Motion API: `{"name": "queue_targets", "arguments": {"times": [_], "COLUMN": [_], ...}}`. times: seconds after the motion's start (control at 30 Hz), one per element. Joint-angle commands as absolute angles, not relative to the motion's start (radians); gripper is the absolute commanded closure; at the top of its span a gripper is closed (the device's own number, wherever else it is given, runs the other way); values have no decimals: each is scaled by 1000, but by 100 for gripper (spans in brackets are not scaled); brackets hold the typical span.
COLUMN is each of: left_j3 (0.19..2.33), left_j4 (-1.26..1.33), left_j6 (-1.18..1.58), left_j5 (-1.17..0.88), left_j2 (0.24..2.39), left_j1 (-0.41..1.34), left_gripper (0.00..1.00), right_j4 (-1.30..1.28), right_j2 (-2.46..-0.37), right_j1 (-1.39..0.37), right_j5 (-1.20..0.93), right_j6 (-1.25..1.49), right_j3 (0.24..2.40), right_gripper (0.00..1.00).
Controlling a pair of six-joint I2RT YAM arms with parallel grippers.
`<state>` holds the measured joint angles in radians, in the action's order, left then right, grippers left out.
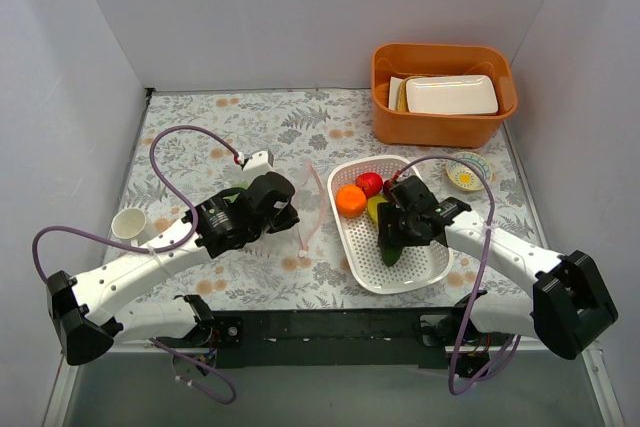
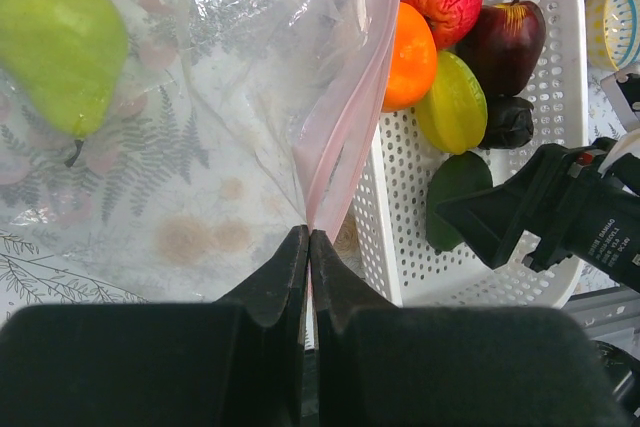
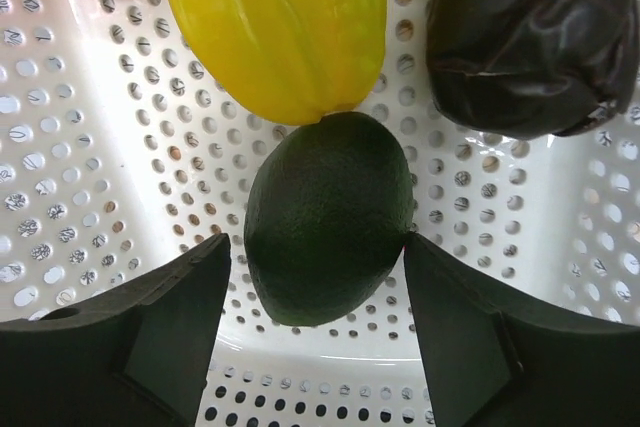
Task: Place the food in the zip-top bag and seal the zipper
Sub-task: Pick up the fake fruit from the bin.
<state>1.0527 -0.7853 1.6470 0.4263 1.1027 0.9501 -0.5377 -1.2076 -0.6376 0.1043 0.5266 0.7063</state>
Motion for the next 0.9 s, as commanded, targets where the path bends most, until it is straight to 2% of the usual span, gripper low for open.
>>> {"name": "queue_targets", "arguments": {"times": [0.0, 0.13, 0.2, 0.27, 0.3, 0.5, 0.7, 0.87], "left_j3": [1075, 1074, 1074, 1075, 1075, 1072, 1072, 1071], "left_j4": [-799, -795, -796, -801, -801, -793, -788, -784], "left_j6": [1643, 1641, 1641, 1643, 1644, 1644, 1632, 1632], "left_j5": [436, 431, 430, 433, 433, 433, 428, 434], "left_j2": [1091, 1091, 1092, 1092, 1091, 1092, 1103, 1103], "left_j1": [945, 945, 945, 945, 945, 945, 945, 946], "left_gripper": [100, 100, 100, 100, 100, 100, 100, 100], "right_j4": [-479, -469, -468, -471, -472, -483, -473, -454], "right_j2": [-1230, -1244, -1253, -1256, -1255, -1238, -1207, -1178], "right_j1": [-638, -638, -638, -638, -638, -638, -638, -638], "right_j5": [52, 41, 38, 37, 37, 32, 8, -49], "right_j6": [512, 512, 511, 509, 509, 505, 515, 531], "right_j3": [750, 759, 764, 767, 767, 770, 778, 795], "right_gripper": [23, 22, 25, 33, 44, 61, 71, 71]}}
